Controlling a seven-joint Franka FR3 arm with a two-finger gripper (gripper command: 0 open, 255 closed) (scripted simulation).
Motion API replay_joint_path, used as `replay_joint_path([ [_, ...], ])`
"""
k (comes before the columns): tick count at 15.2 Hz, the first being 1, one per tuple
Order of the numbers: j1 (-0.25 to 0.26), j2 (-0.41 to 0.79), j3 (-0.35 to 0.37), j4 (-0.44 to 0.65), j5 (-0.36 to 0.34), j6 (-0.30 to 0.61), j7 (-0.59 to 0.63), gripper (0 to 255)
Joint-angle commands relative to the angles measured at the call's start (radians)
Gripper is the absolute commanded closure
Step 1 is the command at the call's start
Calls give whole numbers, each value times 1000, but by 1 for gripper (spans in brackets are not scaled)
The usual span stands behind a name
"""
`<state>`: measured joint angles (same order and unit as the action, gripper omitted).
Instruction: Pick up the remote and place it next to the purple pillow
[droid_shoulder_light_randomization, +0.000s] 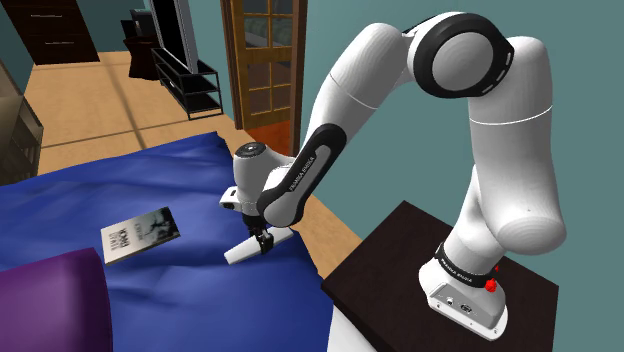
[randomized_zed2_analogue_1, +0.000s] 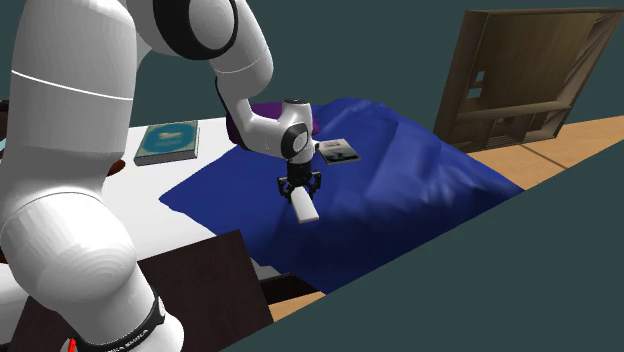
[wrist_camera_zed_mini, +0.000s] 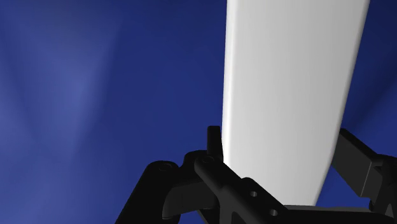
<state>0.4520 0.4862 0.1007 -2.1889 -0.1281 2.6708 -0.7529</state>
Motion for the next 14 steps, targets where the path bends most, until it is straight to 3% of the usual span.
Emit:
replay_joint_path([
  [1, 0, 0, 0, 0, 0, 0, 0, 255],
  [14, -16, -122, 21, -16, 28, -105, -21, 255],
])
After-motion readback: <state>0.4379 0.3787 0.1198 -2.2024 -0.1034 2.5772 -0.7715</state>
